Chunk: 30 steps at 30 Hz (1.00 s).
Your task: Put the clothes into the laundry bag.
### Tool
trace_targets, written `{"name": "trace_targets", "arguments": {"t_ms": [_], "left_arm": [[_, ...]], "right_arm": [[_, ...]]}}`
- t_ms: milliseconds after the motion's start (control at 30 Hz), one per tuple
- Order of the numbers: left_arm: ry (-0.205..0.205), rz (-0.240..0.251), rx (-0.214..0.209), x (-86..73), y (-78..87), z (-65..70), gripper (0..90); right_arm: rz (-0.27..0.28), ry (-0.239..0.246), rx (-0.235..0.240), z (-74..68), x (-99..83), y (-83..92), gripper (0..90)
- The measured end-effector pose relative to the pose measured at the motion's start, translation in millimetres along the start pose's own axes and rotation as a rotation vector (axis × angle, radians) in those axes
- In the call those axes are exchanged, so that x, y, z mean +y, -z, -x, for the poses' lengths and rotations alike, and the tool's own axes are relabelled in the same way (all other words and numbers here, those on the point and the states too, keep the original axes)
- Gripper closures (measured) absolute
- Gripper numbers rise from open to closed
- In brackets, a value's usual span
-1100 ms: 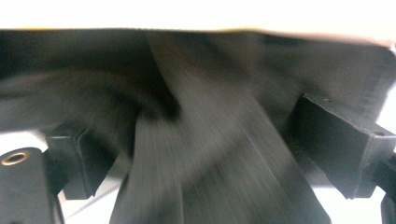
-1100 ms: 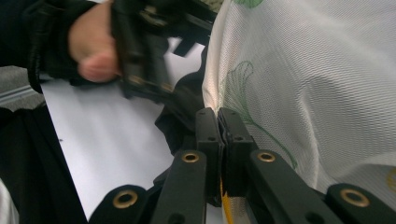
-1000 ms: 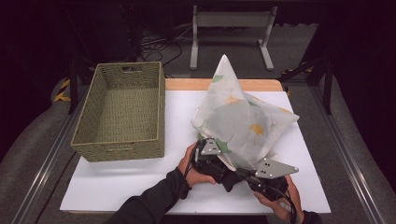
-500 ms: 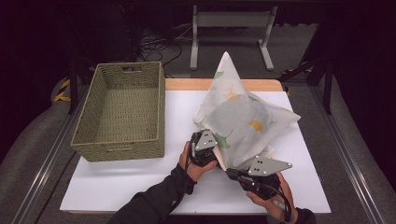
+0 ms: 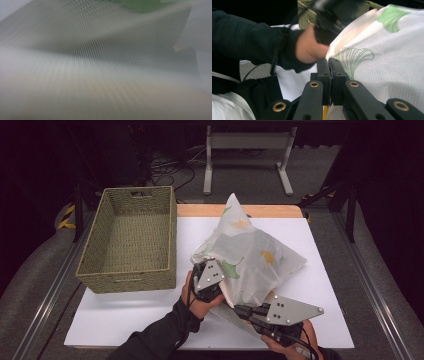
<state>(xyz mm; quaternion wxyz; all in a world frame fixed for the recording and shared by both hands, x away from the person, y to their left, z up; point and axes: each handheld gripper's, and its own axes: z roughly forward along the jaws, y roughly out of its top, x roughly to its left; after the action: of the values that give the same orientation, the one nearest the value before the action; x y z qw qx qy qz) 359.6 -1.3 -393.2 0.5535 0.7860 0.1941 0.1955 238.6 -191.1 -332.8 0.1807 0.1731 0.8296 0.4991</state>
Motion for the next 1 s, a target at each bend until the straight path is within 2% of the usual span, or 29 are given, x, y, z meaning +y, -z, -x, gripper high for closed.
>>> {"name": "trace_targets", "arguments": {"t_ms": [67, 100, 133, 167, 200, 267, 300, 367, 400, 433, 533, 633, 733, 800, 833, 933, 1000], "left_arm": [[0.067, 0.001, 0.011, -6.2, -14.4, -7.8, 79.5], [0.08, 0.001, 0.031, -8.1, -22.5, -11.5, 79.3], [0.08, 0.001, 0.031, -8.1, -22.5, -11.5, 79.1], [0.098, 0.017, 0.058, -11.0, -30.3, -16.8, 78.7], [0.098, 0.017, 0.058, -11.0, -30.3, -16.8, 78.6], [0.094, 0.008, 0.079, -13.6, -33.4, -22.5, 78.5], [0.117, 0.01, 0.081, -15.4, -32.7, -25.0, 78.2], [0.127, 0.0, 0.072, -16.7, -29.2, -26.1, 75.9], [0.136, -0.002, 0.049, -17.2, -25.8, -25.3, 73.1], [0.132, 0.003, 0.006, -17.7, -21.0, -24.5, 68.3], [0.098, -0.016, -0.098, -20.5, -0.6, -21.0, 50.0], [0.061, -0.059, -0.143, -25.5, 20.2, -17.1, 35.4], [0.038, -0.099, -0.196, -32.5, 39.9, -16.8, 25.8], [-0.009, -0.125, -0.16, -36.5, 51.7, -15.1, 24.2], [-0.031, -0.141, -0.127, -39.9, 60.4, -14.1, 24.0], [-0.033, -0.138, -0.081, -47.0, 81.1, -18.1, 23.8], [-0.008, -0.133, -0.055, -49.8, 93.6, -23.4, 24.1]], "right_arm": [[-0.019, -0.019, 0.002, 3.7, -7.4, -1.7, 88.5], [-0.023, -0.022, 0.002, 5.0, -10.2, -2.4, 88.5], [-0.036, -0.033, 0.001, 7.1, -15.0, -2.9, 88.5], [-0.052, -0.041, -0.009, 9.4, -20.3, -3.3, 88.5], [-0.052, -0.041, -0.009, 9.4, -20.3, -3.3, 88.5], [-0.08, -0.053, -0.044, 15.0, -30.0, -3.5, 88.5], [-0.096, -0.067, -0.062, 19.6, -37.6, -4.6, 88.5], [-0.129, -0.076, -0.094, 26.3, -46.9, -7.1, 88.5], [-0.136, -0.088, -0.105, 29.3, -50.1, -8.1, 88.5], [-0.137, -0.1, -0.106, 31.8, -52.5, -8.6, 88.5], [-0.138, -0.105, -0.122, 35.1, -54.7, -5.8, 88.5], [-0.108, -0.116, -0.141, 37.8, -53.5, 1.5, 88.5], [-0.072, -0.117, -0.159, 38.1, -49.0, 8.7, 88.6], [-0.061, -0.114, -0.166, 37.1, -46.5, 11.4, 88.6], [-0.059, -0.113, -0.167, 37.1, -46.2, 12.1, 88.6], [-0.061, -0.114, -0.174, 37.4, -47.9, 14.5, 88.5], [-0.06, -0.127, -0.173, 38.8, -50.2, 16.8, 88.5]]}}
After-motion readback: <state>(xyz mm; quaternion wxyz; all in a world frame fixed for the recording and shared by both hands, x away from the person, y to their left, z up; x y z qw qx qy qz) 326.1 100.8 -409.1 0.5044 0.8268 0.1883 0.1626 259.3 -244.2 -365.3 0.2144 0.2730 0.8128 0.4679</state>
